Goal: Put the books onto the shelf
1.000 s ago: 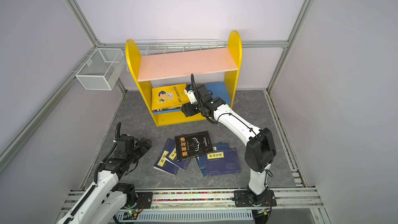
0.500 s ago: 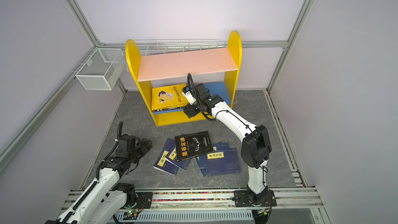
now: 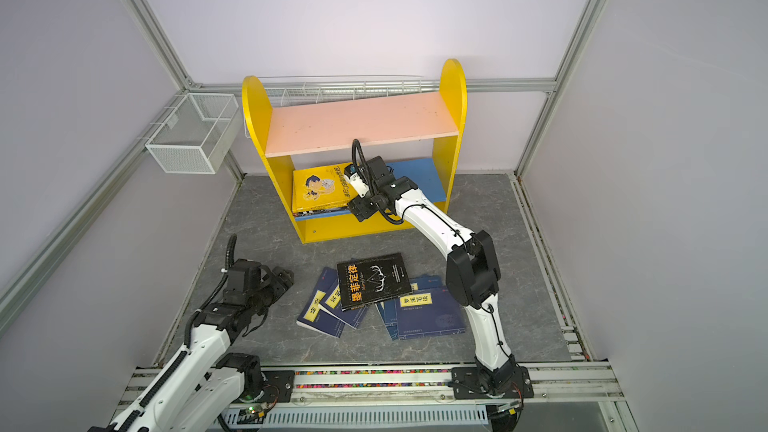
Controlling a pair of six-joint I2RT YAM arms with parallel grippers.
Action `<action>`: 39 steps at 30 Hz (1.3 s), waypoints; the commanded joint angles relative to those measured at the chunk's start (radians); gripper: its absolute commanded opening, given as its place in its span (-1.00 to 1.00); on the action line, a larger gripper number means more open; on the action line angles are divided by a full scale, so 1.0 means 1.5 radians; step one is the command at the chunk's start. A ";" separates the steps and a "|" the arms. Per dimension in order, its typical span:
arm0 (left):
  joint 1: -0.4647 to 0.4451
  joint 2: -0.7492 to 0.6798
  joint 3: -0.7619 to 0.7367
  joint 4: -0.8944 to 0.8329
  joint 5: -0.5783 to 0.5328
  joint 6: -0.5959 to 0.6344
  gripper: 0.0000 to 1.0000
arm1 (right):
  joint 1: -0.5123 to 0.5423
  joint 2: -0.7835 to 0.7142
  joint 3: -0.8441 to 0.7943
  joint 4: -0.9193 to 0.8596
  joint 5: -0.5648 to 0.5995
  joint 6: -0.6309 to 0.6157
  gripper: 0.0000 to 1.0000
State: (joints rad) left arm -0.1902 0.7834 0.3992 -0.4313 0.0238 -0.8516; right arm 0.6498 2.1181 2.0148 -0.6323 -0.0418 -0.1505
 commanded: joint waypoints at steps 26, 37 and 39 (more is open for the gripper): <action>0.001 -0.003 0.004 0.001 -0.001 0.043 0.72 | 0.024 -0.027 0.013 0.040 0.065 0.037 0.56; -0.133 0.080 0.053 0.075 -0.008 0.116 0.71 | 0.000 -0.367 -0.426 0.150 0.092 0.255 0.60; -0.158 0.126 0.071 0.101 0.011 0.138 0.71 | -0.005 -0.407 -0.510 0.148 0.042 0.294 0.59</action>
State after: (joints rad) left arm -0.3908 0.9176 0.4500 -0.3588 0.0269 -0.7139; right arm 0.6525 1.5322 1.3869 -0.4210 0.1028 0.1333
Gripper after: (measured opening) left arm 0.855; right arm 0.795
